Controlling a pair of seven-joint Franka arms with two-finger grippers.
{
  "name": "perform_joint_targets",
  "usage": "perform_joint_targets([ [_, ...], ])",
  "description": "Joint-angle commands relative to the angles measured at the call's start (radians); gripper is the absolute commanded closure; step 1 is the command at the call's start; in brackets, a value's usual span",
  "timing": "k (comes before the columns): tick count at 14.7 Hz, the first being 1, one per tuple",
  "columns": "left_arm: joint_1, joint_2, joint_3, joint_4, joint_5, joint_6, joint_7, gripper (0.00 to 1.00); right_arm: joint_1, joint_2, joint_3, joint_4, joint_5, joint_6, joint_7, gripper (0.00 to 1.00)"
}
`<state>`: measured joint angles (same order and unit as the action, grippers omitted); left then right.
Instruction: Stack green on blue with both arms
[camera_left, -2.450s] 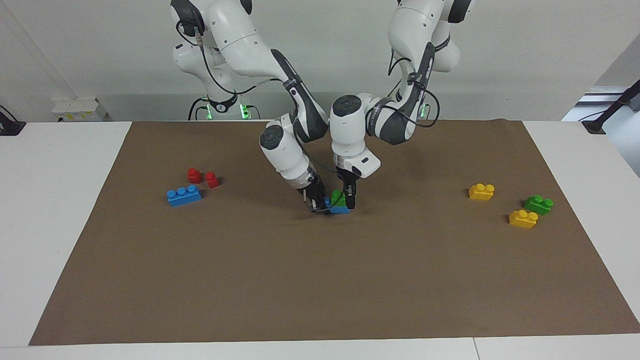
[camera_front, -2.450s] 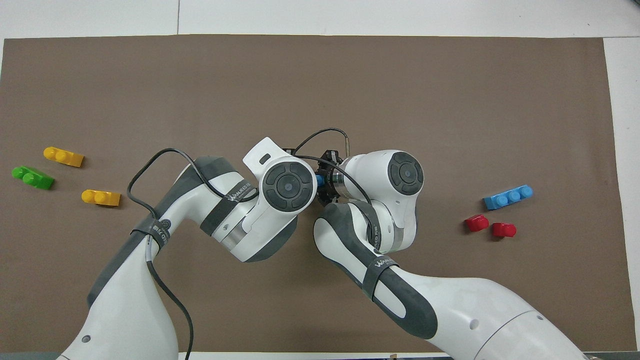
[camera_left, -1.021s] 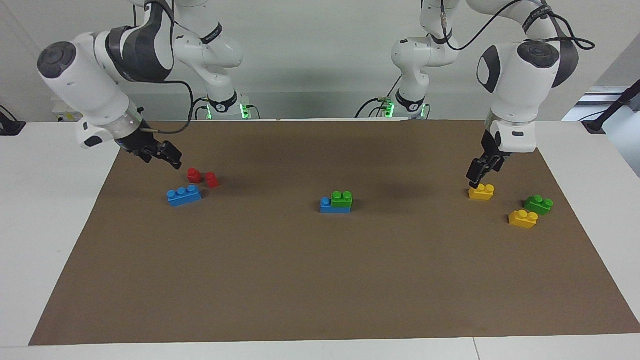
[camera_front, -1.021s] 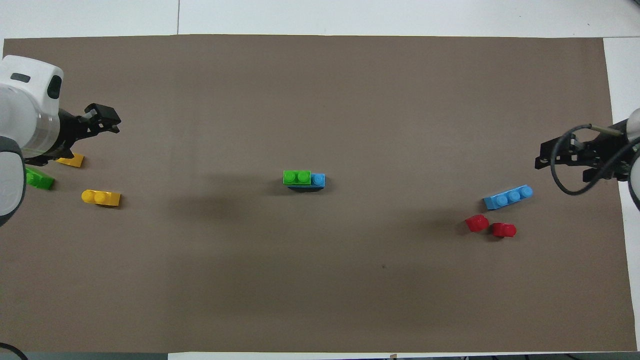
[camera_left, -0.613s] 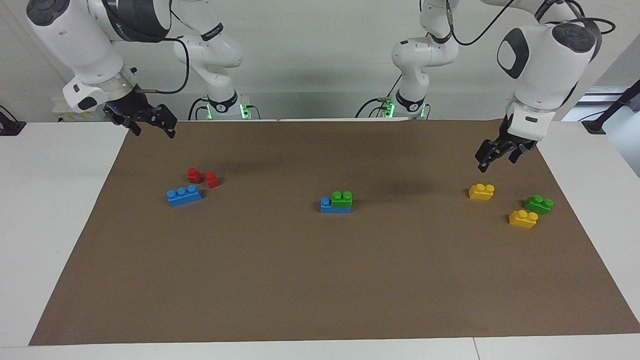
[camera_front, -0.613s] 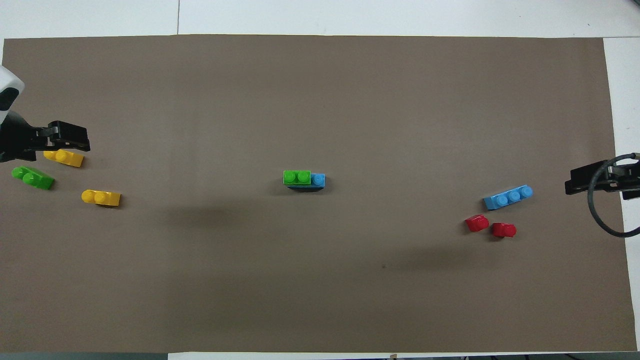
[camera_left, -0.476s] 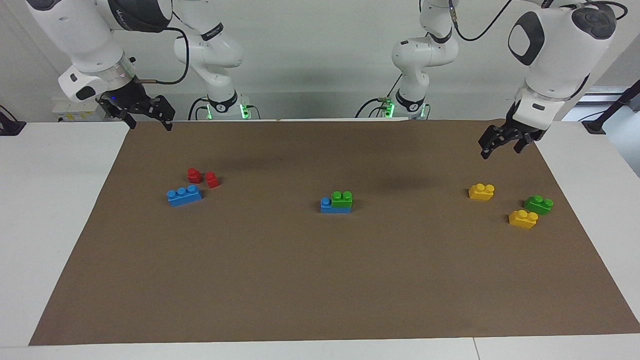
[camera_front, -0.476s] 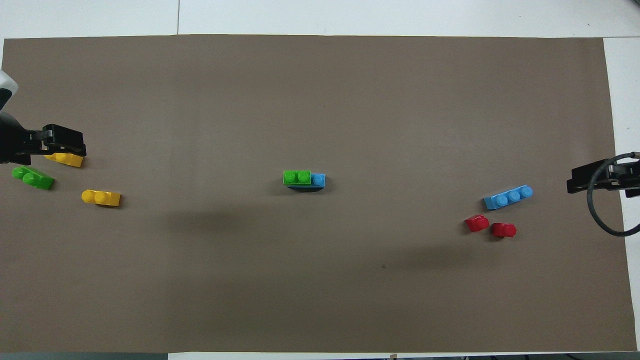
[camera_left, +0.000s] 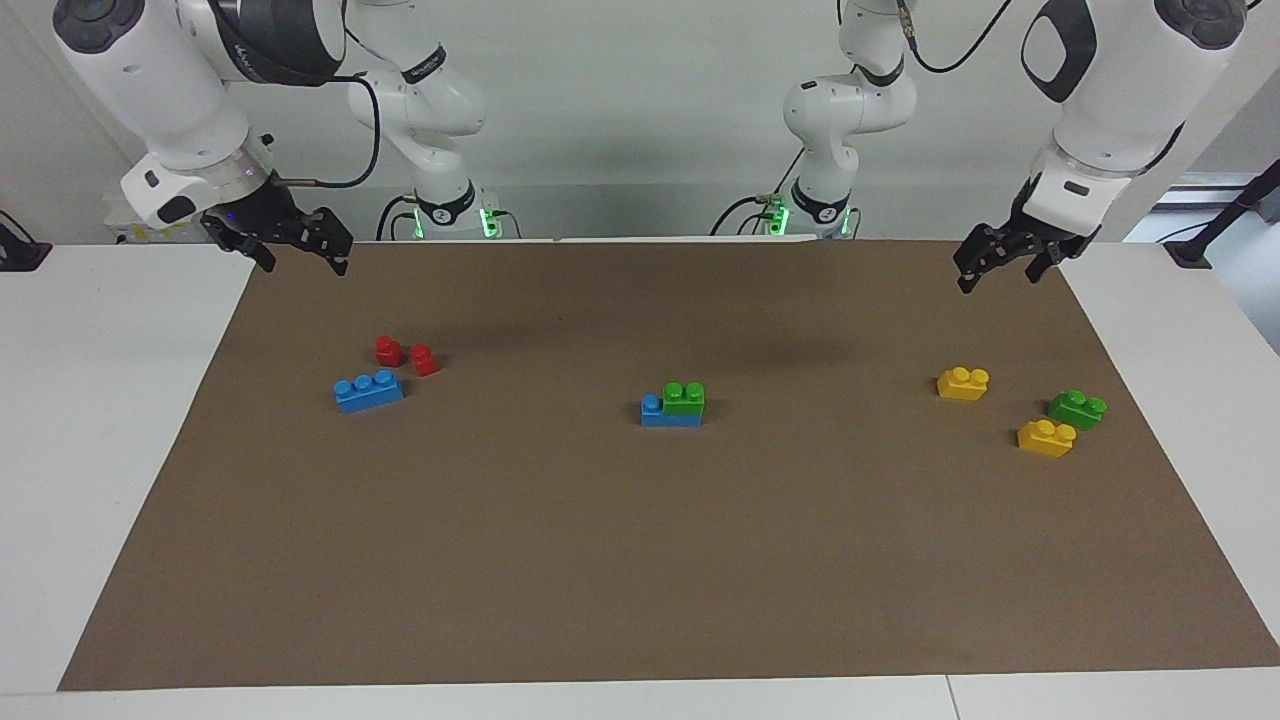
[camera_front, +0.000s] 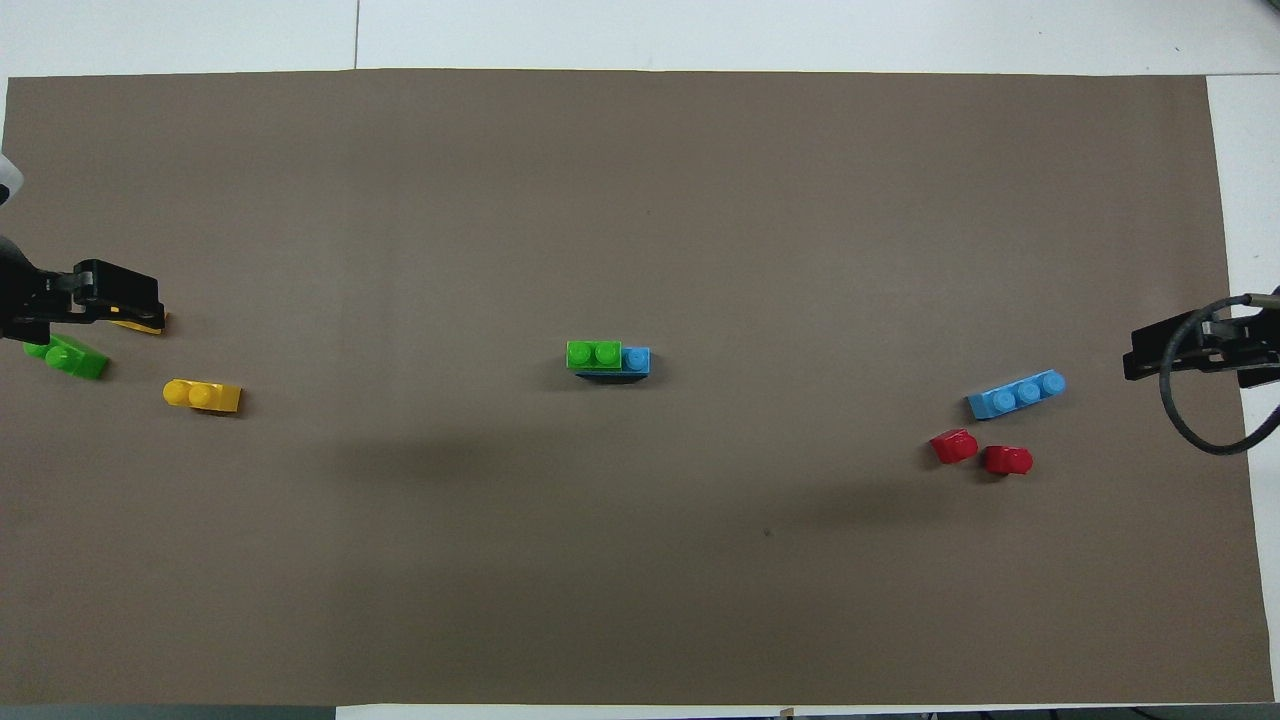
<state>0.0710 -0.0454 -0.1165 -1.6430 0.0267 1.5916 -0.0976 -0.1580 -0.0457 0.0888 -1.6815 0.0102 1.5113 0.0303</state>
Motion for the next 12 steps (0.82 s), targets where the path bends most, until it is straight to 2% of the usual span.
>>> perform_joint_targets([
  [1,-0.002,-0.010,0.003,0.003,-0.014,-0.022,0.019,0.00,-0.002,0.012,0.003,0.020,-0.015,-0.002,-0.023,0.00],
  [12,0.006,-0.010,0.005,0.000,-0.018,-0.002,0.073,0.00,-0.008,0.023,0.003,0.020,-0.042,0.086,-0.013,0.00],
])
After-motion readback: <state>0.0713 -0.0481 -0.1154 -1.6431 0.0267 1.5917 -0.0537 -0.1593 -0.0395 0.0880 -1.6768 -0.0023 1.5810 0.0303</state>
